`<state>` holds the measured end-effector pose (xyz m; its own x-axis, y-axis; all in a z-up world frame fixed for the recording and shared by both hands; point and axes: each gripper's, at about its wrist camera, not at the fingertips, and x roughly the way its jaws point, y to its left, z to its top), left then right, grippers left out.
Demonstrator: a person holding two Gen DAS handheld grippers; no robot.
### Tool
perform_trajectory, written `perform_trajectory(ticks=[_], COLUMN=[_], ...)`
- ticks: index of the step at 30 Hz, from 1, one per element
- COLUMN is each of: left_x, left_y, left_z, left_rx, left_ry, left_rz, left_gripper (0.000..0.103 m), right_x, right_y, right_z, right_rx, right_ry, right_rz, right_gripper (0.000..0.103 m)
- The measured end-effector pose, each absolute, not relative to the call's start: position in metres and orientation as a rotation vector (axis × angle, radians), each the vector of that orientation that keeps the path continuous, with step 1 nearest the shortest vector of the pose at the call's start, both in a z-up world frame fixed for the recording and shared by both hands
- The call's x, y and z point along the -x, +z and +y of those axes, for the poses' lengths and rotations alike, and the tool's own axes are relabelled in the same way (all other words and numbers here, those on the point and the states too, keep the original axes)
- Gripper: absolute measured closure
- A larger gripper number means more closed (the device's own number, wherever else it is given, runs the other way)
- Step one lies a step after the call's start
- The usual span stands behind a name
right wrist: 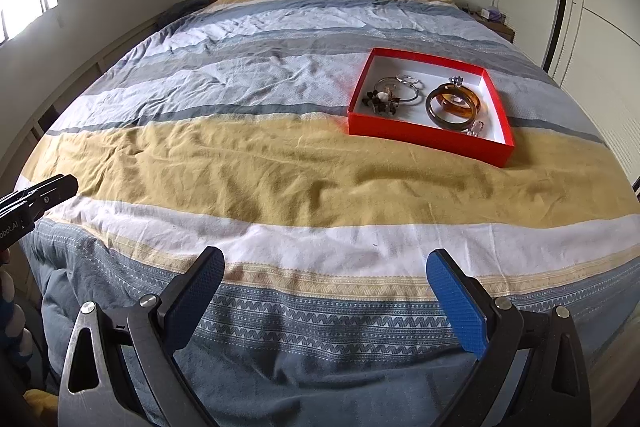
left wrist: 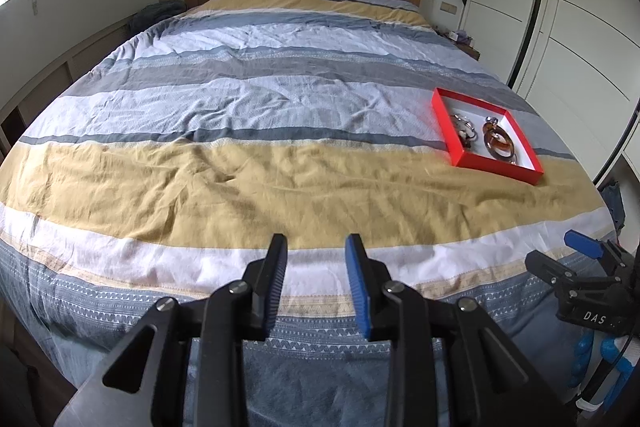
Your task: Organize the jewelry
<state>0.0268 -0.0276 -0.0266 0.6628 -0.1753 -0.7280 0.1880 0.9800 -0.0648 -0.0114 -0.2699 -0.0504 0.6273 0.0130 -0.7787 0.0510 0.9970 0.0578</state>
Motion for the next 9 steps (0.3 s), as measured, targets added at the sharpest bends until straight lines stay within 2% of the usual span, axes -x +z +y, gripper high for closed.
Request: perform_trajectory(ticks=[9], left_x=[-0.0286], left_y=[-0.0289], left_z=[-0.0277], left_rx=[-0.02], left_ry=[-0.211], left_rz=[0.83], left_gripper=[0.074], right_x=[0.0113], right_y=[-0.0507], right_z=[-0.2784], right_rx=[-0.084], right_ry=[-0.056], right_rz=[0.885], right_gripper=[0.003])
